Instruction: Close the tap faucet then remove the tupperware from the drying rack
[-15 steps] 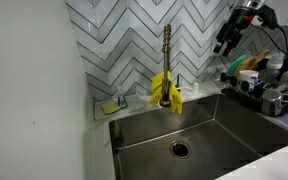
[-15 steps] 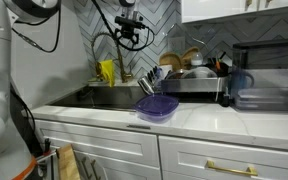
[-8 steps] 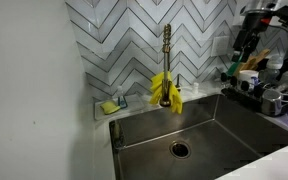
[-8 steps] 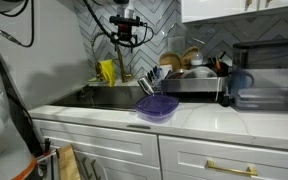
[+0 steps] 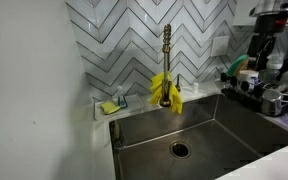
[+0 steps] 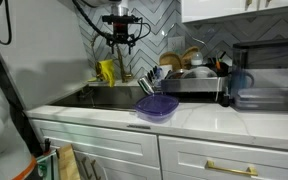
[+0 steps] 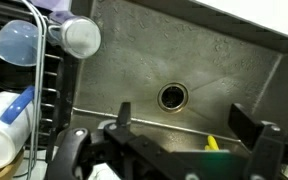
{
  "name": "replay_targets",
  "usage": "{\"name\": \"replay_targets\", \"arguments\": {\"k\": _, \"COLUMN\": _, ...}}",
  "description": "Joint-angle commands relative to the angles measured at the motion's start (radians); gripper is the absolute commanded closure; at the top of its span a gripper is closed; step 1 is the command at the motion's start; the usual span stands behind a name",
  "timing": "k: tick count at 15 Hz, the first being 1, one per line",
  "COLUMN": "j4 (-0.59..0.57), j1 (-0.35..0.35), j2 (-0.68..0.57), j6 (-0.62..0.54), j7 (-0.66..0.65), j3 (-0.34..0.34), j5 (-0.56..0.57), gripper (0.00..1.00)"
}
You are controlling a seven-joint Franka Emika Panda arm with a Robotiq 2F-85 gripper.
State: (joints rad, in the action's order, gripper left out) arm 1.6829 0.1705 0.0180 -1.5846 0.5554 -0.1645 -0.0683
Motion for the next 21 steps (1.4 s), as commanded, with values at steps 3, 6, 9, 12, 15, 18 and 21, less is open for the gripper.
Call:
{"name": "replay_targets", "arguments": {"k": 3, "j4": -0.008, "j1": 0.003, "j2": 0.004, "j6": 0.009, "j7": -0.010, "j3": -0.003, "j5": 0.050, "gripper": 0.00}}
{"name": "replay_targets", "arguments": {"k": 6, "j4": 0.021, "j1": 0.002, "j2": 0.055, "j6": 0.041, "j7": -0.049, "j3": -0.005, "j5": 0.198, "gripper": 0.00}}
{"name": "replay_targets", "arguments": {"k": 9, "j4": 0.126, "j1": -0.009, "j2": 0.166, "j6": 0.057, "j7": -0.133, "j3": 0.005, "j5": 0.314, "gripper": 0.00}}
{"name": "replay_targets", "arguments": {"k": 12, "j4": 0.231, "j1": -0.023, "j2": 0.271, "j6": 0.054, "j7": -0.242, "j3": 0.015, "j5": 0.384, "gripper": 0.00}}
{"name": "replay_targets", "arguments": {"k": 15, "j4": 0.360, "j1": -0.037, "j2": 0.372, "j6": -0.039, "j7": -0.374, "j3": 0.040, "j5": 0.347, "gripper": 0.00}}
{"name": "replay_targets", "arguments": {"k": 18, "j4": 0.296, "j1": -0.031, "j2": 0.327, "j6": 0.000, "j7": -0.342, "j3": 0.039, "j5": 0.360, "gripper": 0.00}}
{"name": "replay_targets", "arguments": {"k": 21, "j4": 0.323, "j1": -0.032, "j2": 0.346, "j6": -0.013, "j7": -0.358, "j3": 0.040, "j5": 0.360, "gripper": 0.00}}
